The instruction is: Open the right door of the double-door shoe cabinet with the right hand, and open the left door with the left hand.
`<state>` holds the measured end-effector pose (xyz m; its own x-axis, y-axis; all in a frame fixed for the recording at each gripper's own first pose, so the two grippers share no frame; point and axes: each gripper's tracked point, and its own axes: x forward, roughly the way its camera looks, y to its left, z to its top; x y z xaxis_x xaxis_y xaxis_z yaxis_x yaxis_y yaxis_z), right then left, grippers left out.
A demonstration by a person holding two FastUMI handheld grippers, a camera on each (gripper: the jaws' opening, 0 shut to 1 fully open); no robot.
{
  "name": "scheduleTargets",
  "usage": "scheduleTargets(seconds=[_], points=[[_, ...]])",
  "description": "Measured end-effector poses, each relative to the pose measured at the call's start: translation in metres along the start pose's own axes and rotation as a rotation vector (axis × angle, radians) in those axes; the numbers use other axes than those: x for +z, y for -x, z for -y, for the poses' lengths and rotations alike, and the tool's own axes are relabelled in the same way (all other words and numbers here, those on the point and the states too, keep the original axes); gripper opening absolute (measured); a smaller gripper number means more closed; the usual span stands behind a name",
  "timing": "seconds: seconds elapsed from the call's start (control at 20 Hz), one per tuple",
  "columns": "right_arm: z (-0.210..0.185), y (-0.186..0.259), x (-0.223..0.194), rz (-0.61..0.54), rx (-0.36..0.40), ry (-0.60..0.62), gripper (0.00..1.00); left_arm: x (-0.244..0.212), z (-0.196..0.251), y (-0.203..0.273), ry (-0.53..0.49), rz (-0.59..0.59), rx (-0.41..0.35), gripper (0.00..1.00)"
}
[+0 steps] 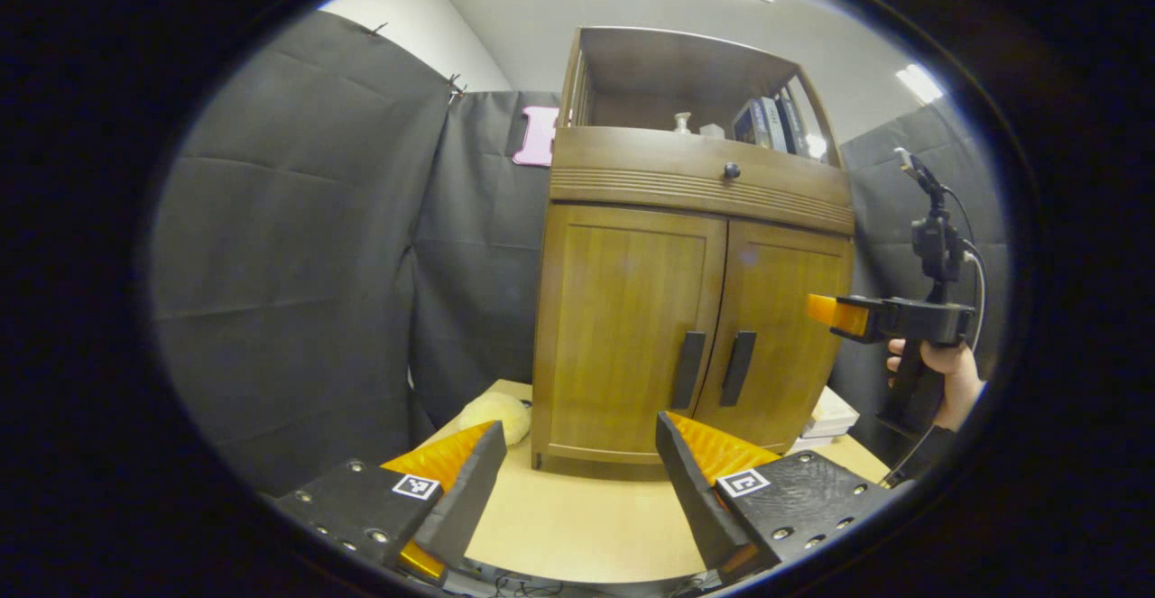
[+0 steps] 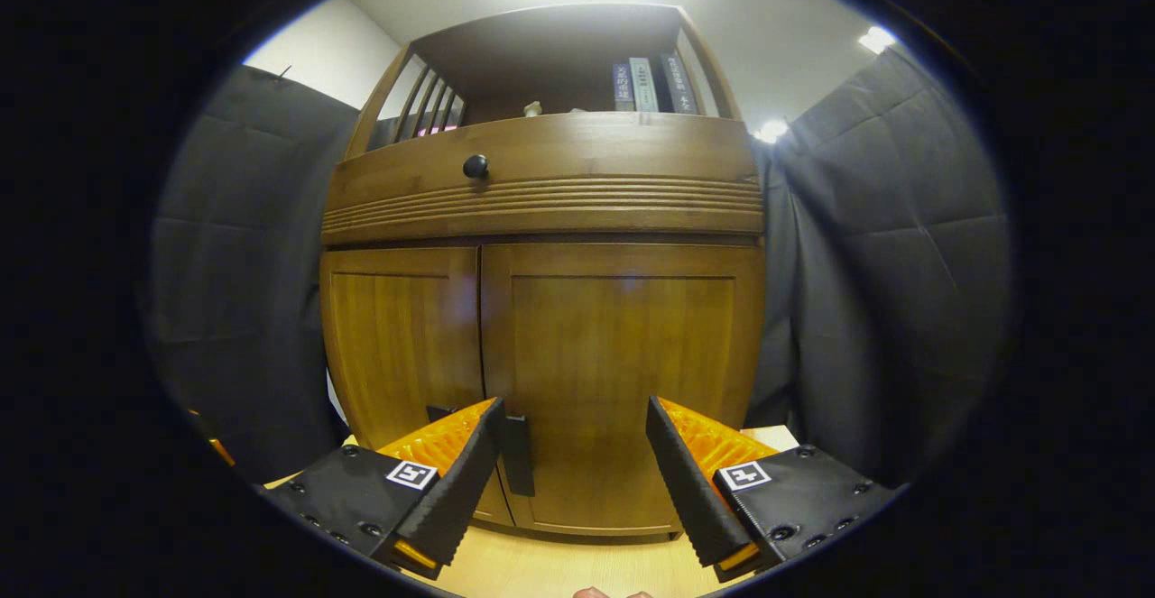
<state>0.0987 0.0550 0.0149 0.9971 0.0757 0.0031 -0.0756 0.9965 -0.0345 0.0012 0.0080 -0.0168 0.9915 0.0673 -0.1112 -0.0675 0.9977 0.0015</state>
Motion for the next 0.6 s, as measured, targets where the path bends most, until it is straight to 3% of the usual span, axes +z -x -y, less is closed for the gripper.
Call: scheduleTargets(seconds=[0.6], points=[[-0.038, -0.068, -0.061, -0.119, 0.046, -0.020, 0.97, -0.021, -0.010, -0.001, -0.002, -0.075, 0.071, 0.96]])
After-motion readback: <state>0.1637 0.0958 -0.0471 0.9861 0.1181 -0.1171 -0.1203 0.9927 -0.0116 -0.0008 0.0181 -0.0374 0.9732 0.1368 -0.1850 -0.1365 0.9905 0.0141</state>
